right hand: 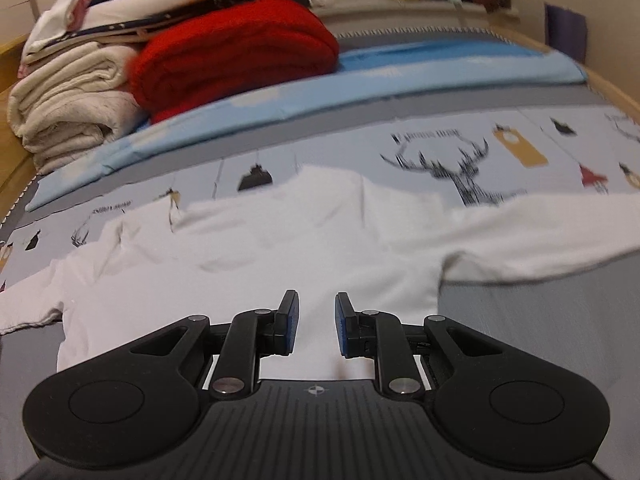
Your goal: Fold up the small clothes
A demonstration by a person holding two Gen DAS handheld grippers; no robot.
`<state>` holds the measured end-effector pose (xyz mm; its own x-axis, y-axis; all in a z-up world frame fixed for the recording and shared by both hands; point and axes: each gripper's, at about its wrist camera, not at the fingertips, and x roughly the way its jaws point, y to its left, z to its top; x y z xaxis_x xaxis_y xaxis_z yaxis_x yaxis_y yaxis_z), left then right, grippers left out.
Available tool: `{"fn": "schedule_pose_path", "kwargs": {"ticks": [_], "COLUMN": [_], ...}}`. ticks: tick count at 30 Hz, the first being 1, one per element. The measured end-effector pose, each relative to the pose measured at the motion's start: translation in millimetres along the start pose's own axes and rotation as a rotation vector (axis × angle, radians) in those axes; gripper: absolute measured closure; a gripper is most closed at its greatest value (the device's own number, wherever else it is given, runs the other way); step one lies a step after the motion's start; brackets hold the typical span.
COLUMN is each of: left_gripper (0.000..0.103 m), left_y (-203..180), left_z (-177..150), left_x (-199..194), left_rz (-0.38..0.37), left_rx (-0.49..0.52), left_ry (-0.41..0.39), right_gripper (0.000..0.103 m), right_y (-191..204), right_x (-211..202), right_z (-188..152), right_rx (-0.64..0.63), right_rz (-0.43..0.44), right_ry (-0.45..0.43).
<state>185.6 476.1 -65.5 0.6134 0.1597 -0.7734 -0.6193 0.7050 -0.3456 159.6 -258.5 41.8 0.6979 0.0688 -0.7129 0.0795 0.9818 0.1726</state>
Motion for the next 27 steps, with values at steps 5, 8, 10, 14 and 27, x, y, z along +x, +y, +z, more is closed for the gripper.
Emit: {"fn": "schedule_pose_path", "kwargs": {"ticks": [5,8,10,14,27], "left_gripper": [0.072,0.072,0.072,0.076,0.1], "left_y": [20,28,32,26,-163], "left_z": [14,17,18,19,-21], "left_x": [15,25,25,31,-47], "left_rz": [0.026,0.049,0.043,0.059,-0.139], "left_rx": [-0.07,-0.125,-0.155,-0.109,0.32], "left_ry": [0.013,0.02,0.012,-0.005,-0.186], "right_gripper": [0.083,0.083,0.083,0.064,0.064], "right_y": [11,17,18,20,15], "right_x": [3,5,7,12,-8], "right_z": [9,11,13,14,5], "right_rx": [-0.025,-0.047,-0.047,-0.052,-0.077], "right_rz": [0.009,-0.004,-0.01,-0.064,-0.093], "right_ry": [-0.037,-0.062,-0.066,-0.049,-0.047]}}
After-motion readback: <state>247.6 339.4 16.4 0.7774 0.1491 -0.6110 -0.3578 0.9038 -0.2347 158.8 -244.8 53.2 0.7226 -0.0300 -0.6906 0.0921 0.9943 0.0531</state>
